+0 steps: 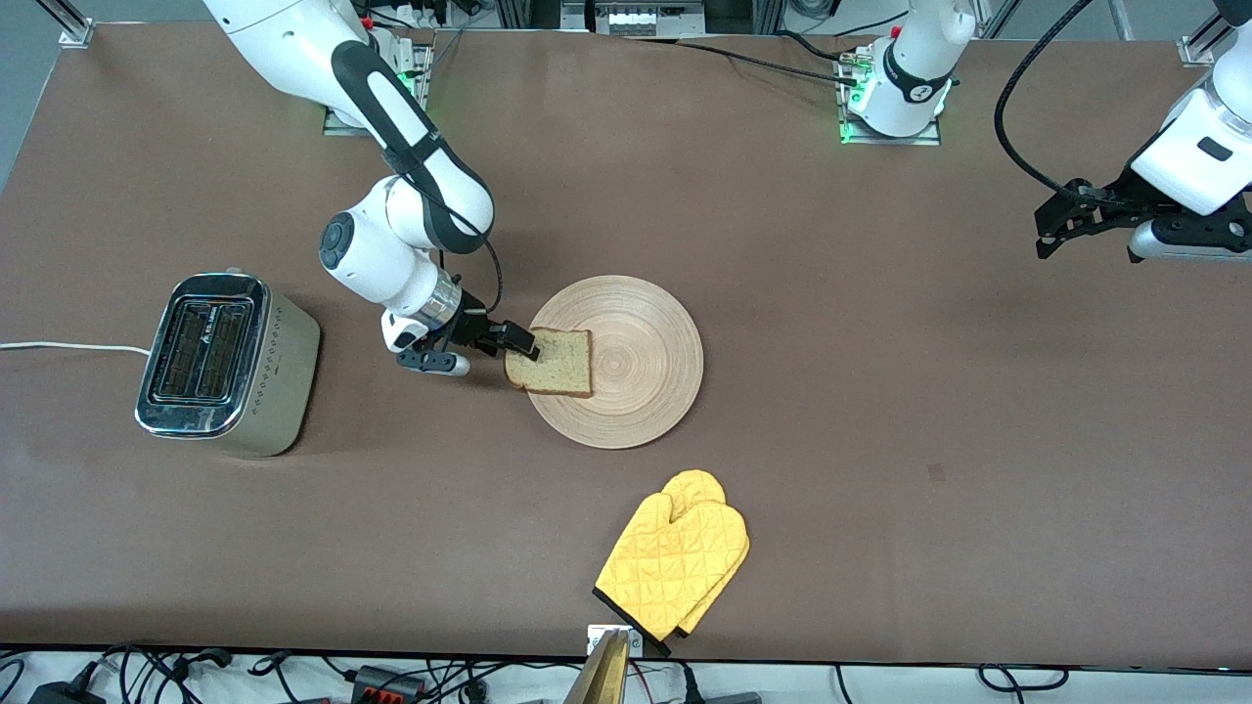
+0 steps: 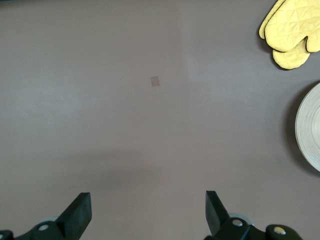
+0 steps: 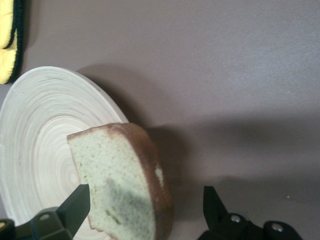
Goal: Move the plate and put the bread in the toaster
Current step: 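Grasp the bread slice edge with the right gripper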
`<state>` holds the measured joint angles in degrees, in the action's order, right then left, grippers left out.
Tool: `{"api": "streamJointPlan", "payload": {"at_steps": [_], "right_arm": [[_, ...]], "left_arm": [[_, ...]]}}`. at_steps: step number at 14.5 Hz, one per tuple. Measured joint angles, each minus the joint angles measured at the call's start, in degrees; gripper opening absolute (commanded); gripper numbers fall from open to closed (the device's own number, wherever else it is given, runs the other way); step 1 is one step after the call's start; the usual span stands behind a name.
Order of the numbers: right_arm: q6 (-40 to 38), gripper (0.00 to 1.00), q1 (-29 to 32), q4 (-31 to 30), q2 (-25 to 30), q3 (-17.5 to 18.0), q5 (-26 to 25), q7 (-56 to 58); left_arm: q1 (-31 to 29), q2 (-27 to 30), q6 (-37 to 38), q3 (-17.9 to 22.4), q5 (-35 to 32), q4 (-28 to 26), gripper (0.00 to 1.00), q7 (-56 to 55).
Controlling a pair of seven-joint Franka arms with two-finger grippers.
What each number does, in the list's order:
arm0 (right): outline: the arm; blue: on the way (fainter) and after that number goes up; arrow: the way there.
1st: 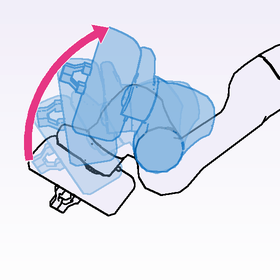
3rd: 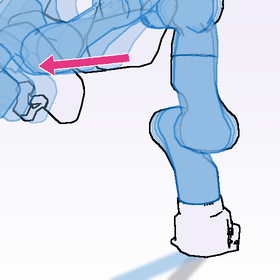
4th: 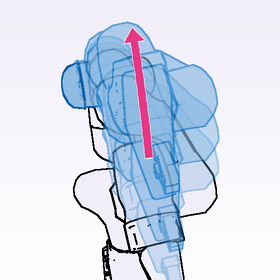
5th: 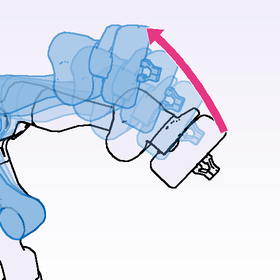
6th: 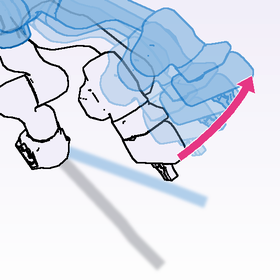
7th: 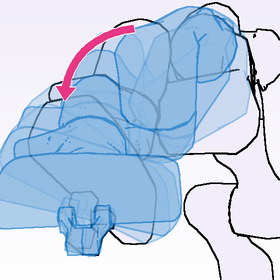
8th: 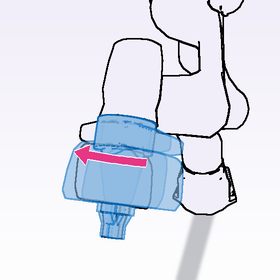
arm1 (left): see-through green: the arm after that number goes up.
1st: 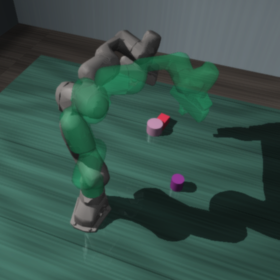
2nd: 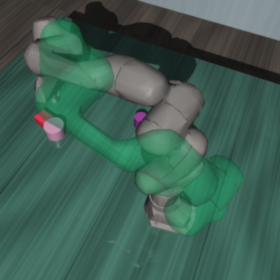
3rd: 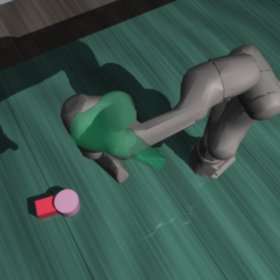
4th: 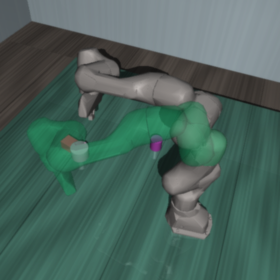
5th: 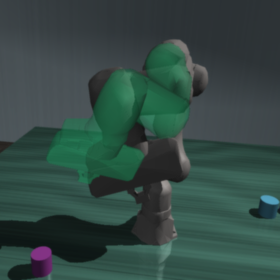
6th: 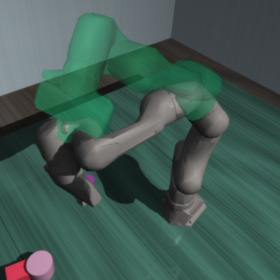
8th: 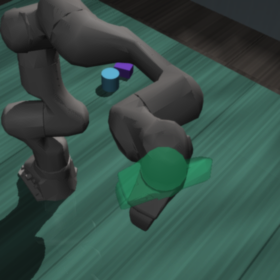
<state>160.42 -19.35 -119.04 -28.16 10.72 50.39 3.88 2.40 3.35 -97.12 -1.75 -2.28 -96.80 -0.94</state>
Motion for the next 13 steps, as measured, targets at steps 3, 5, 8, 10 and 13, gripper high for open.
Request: {"api": "streamJointPlan", "payload": {"at_steps": [3,5,8,10,13], "right_arm": [[0.1,0.99,0.0,0.2,-0.2,-0.1,0.1,0.4],[0.1,0.94,0.0,0.4,-0.2,-0.1,0.1,0.4],[0.1,0.81,0.0,0.7,-0.2,-0.1,0.1,0.5],[0.3,0.71,0.0,0.7,-0.2,-0.1,0.1,0.6],[0.4,0.63,0.0,0.7,-0.2,0.0,0.2,0.6]], "left_arm": [[0.0,0.0,0.0,0.1,0.0,0.0,1.0,0.0],[-0.1,0.0,0.0,0.1,0.0,0.0,1.0,0.0],[-0.1,0.0,0.1,0.1,0.0,0.0,1.0,0.0],[-0.1,0.0,0.2,0.1,0.0,0.0,1.0,0.0],[-0.1,0.0,0.3,0.1,0.0,0.0,1.0,0.0]]}}
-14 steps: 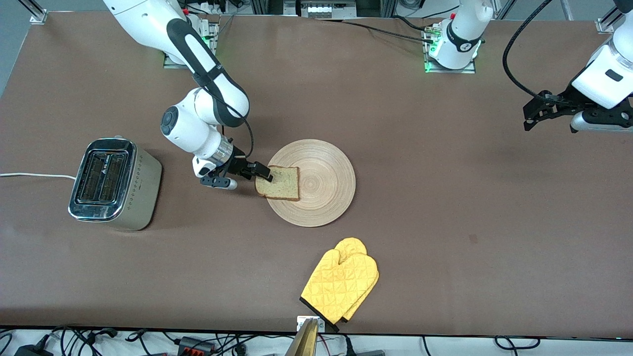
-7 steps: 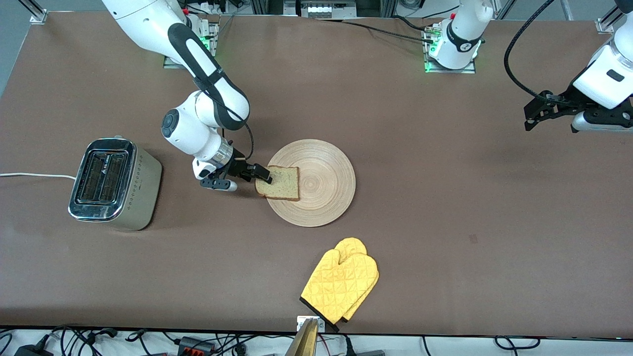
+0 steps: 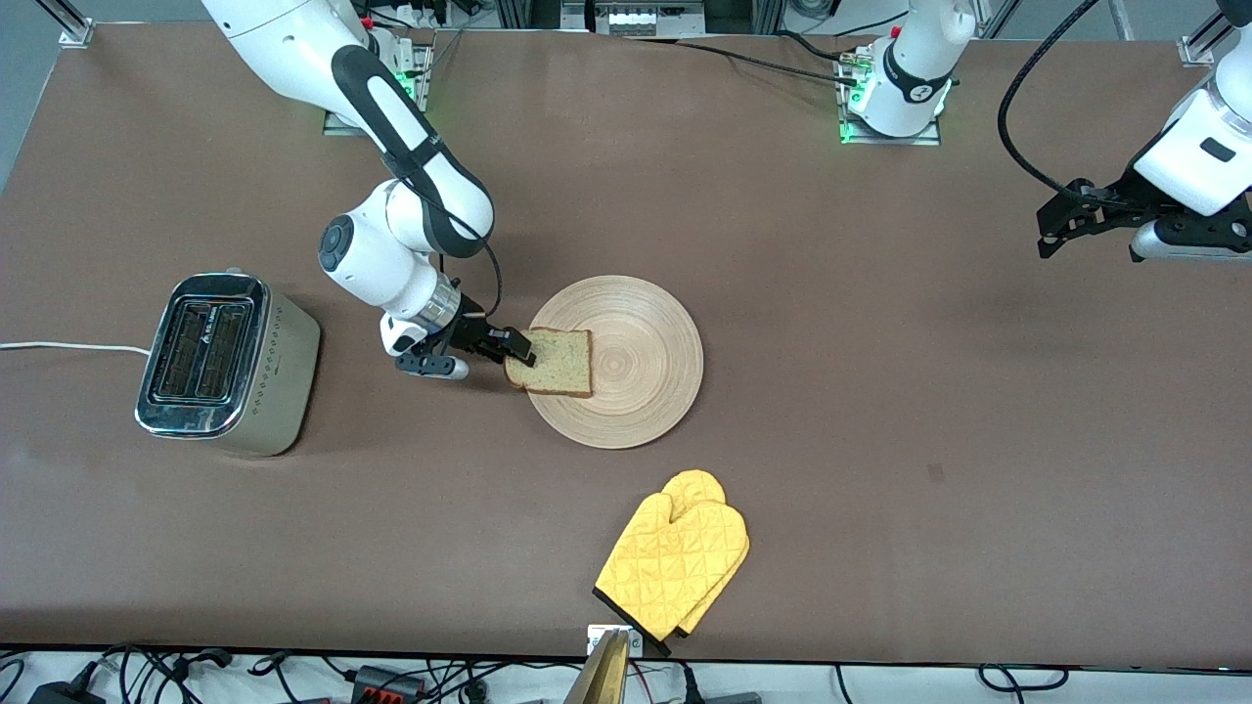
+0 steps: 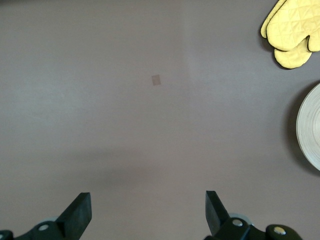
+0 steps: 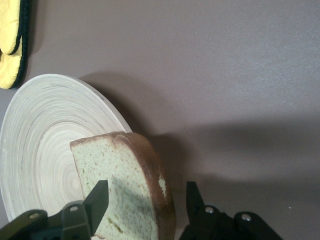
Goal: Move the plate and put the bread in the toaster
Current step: 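Grasp the bread slice edge with the right gripper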
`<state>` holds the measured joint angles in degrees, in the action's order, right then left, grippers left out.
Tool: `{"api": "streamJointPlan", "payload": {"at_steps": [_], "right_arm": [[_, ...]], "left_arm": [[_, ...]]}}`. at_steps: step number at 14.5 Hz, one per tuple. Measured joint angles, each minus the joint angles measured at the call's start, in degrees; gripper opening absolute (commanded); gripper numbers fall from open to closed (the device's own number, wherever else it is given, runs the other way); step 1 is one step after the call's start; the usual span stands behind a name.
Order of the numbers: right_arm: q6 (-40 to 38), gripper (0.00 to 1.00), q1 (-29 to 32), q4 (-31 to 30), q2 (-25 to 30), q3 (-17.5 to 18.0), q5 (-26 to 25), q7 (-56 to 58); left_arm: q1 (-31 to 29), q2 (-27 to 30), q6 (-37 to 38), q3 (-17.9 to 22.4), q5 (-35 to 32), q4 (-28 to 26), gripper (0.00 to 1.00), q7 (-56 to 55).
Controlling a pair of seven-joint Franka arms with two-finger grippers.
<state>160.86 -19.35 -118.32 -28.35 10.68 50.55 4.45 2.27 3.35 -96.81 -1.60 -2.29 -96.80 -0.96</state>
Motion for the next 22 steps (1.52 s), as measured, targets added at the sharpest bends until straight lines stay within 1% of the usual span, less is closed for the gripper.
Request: {"api": "streamJointPlan", "payload": {"at_steps": [3,4,9,12,13,16,18,19,20,22], "right_arm": [[0.0,0.58,0.0,0.0,0.0,0.0,0.0,0.0],[0.1,0.54,0.0,0.0,0.0,0.0,0.0,0.0],[0.2,0.39,0.0,0.2,0.0,0.0,0.1,0.0],[0.2,0.35,0.0,0.6,0.0,0.0,0.1,0.0],[0.2,0.31,0.0,0.7,0.0,0.0,0.2,0.0],[0.3,0.11,0.0,1.4,0.0,0.0,0.4,-0.2],[0.3,0.09,-0.1,1.7,0.0,0.1,0.5,-0.3],[0.3,0.03,-0.1,1.7,0.0,0.1,0.5,-0.4],[0.3,0.0,-0.1,1.8,0.0,0.1,0.5,-0.4],[0.3,0.0,-0.2,1.9,0.1,0.1,0.5,-0.4]], "left_arm": [[-0.1,0.0,0.3,0.1,0.0,0.0,1.0,0.0],[-0.2,0.0,0.7,0.2,0.0,0.0,1.0,0.0],[-0.3,0.0,1.9,0.7,0.0,0.0,1.0,0.0],[-0.5,0.0,1.9,0.7,0.0,0.1,1.0,0.0],[-0.5,0.0,1.9,0.7,0.0,0.3,1.0,0.0],[-0.5,0.0,2.3,0.7,0.0,1.2,1.0,0.0],[-0.5,0.0,2.8,0.7,0.0,1.3,1.0,0.0],[-0.5,0.0,2.9,0.7,0.0,1.3,1.0,0.0],[-0.5,0.0,3.0,0.7,0.0,1.3,1.0,0.0],[-0.6,0.0,3.0,0.8,0.0,1.3,1.0,0.0]]}}
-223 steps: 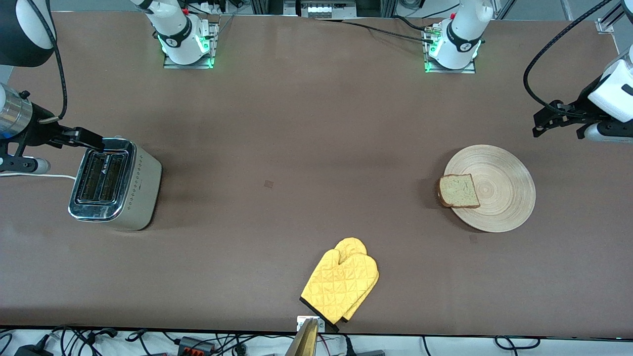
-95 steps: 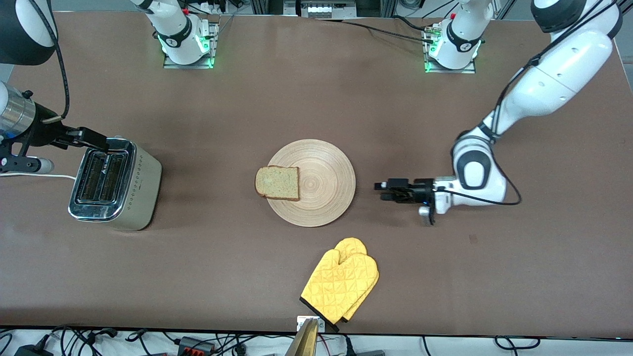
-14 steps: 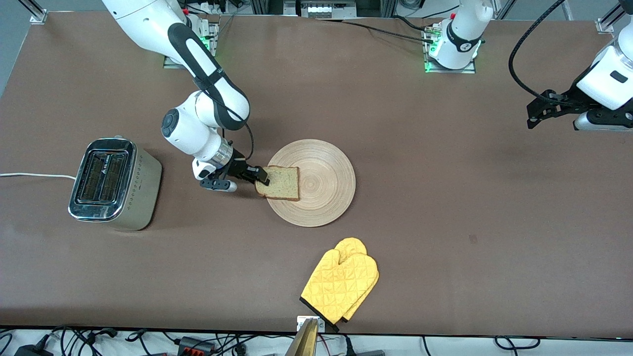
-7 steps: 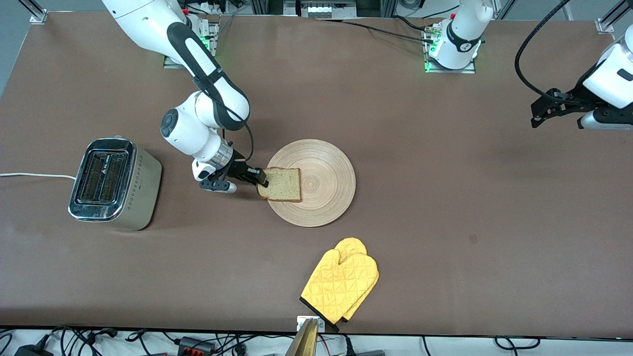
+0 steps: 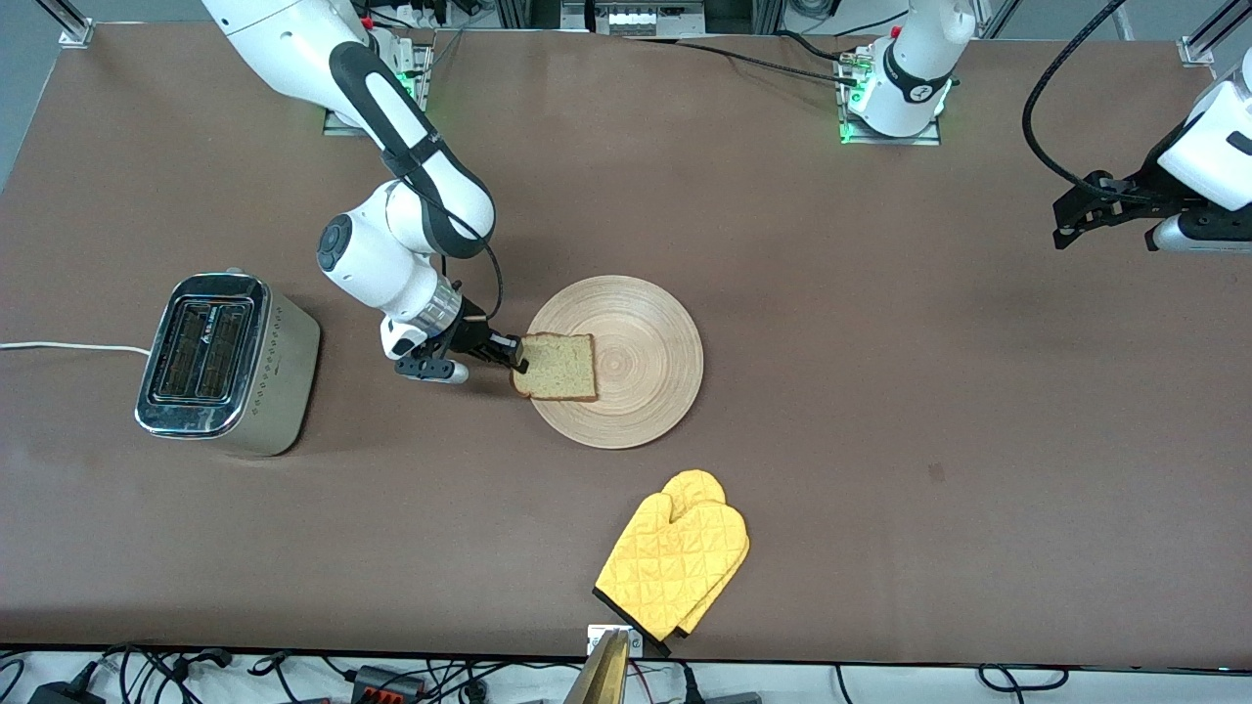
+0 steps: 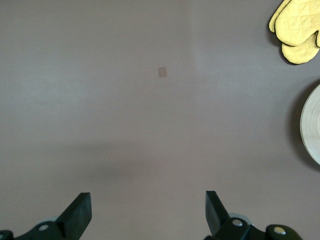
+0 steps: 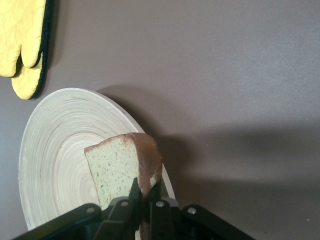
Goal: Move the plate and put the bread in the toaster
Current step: 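Grasp the bread slice edge with the right gripper, then lift the bread and carry it above the toaster with the right gripper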
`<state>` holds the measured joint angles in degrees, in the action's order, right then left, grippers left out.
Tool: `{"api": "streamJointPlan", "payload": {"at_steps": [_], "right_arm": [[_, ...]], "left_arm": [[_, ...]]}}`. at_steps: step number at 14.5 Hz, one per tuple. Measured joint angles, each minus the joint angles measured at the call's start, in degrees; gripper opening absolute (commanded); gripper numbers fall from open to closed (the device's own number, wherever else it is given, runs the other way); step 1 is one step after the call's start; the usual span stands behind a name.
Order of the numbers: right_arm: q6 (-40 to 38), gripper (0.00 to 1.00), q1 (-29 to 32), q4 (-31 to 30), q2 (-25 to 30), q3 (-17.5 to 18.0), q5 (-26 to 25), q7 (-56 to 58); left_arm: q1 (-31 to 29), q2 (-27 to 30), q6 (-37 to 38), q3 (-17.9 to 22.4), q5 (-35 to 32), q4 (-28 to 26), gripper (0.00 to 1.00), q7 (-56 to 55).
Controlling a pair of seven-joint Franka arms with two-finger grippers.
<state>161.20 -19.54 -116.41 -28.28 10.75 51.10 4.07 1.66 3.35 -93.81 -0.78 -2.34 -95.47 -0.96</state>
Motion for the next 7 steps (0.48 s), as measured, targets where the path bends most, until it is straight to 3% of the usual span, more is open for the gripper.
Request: {"api": "streamJointPlan", "payload": {"at_steps": [7], "right_arm": [[-2.9,0.0,0.2,1.5,4.0,-0.8,0.0,-2.3]], "left_arm": [[-0.2,-1.4,0.0,0.1,0.0,0.0,1.0,0.0]]}}
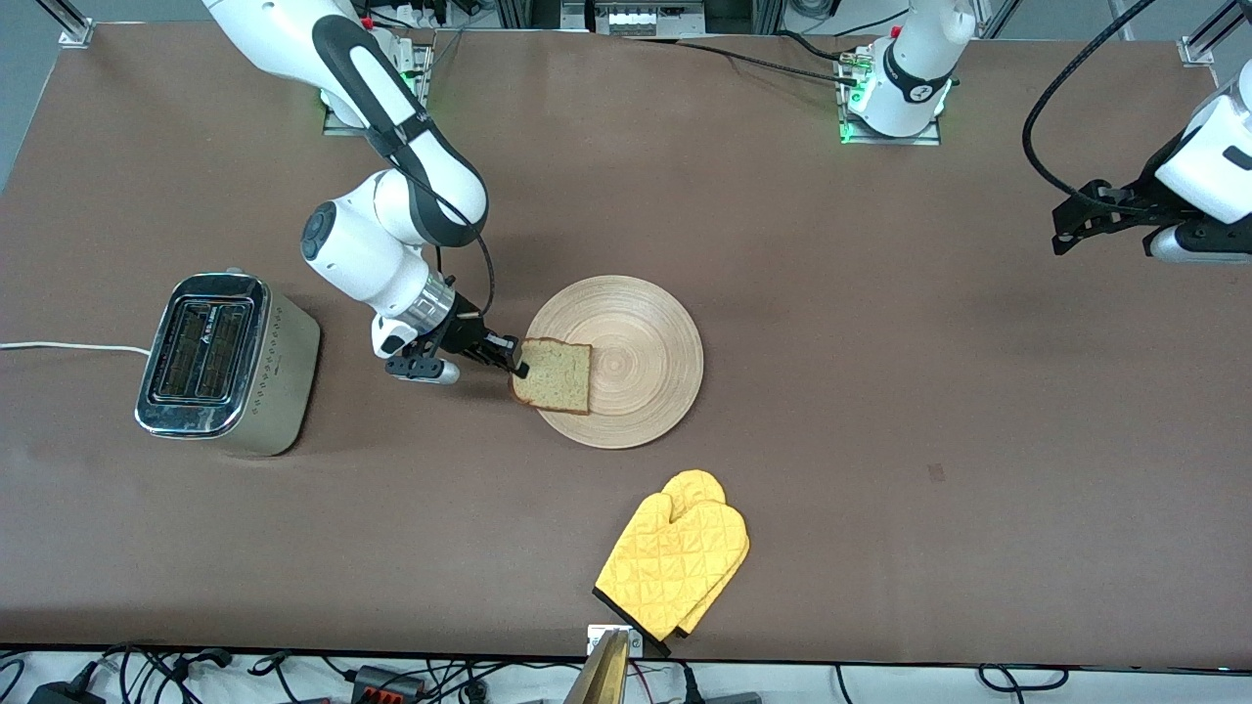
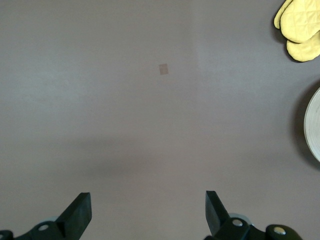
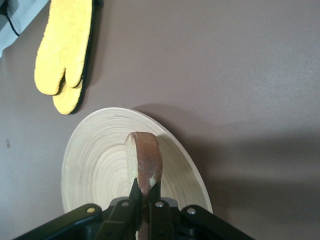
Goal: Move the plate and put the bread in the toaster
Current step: 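Lift the bread and carry it above the toaster with the right gripper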
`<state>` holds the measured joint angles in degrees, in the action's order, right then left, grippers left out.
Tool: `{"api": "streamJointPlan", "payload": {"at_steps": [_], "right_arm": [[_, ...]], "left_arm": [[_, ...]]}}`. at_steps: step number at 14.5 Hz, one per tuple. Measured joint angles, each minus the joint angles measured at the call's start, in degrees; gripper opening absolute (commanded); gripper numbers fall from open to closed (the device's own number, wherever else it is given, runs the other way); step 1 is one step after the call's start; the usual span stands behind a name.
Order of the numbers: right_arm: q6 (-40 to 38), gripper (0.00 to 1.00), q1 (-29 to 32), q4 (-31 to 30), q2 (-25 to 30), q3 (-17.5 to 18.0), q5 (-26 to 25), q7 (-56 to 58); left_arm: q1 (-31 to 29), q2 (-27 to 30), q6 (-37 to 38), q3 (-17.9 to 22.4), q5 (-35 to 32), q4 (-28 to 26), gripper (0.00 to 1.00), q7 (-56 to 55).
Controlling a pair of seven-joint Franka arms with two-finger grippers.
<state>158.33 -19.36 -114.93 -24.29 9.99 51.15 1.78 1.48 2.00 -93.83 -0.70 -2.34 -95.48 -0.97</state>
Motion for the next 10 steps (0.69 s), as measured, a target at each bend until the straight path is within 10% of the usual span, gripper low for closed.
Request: {"api": "streamJointPlan", "payload": {"at_steps": [5,10], "right_arm": [[-11.5,0.0,0.3,2.6,1.8,-4.9,-4.6,0.1],[-42.0,0.0,1.1,17.9,3.0,-13.5,-20.7,-8.6]], "left_arm": [[0.0,-0.2,0.0,0.0,0.0,0.7,1.0,0.0],[0.0,-0.2,0.0,0.0,0.0,1.1,1.0,0.0]]}}
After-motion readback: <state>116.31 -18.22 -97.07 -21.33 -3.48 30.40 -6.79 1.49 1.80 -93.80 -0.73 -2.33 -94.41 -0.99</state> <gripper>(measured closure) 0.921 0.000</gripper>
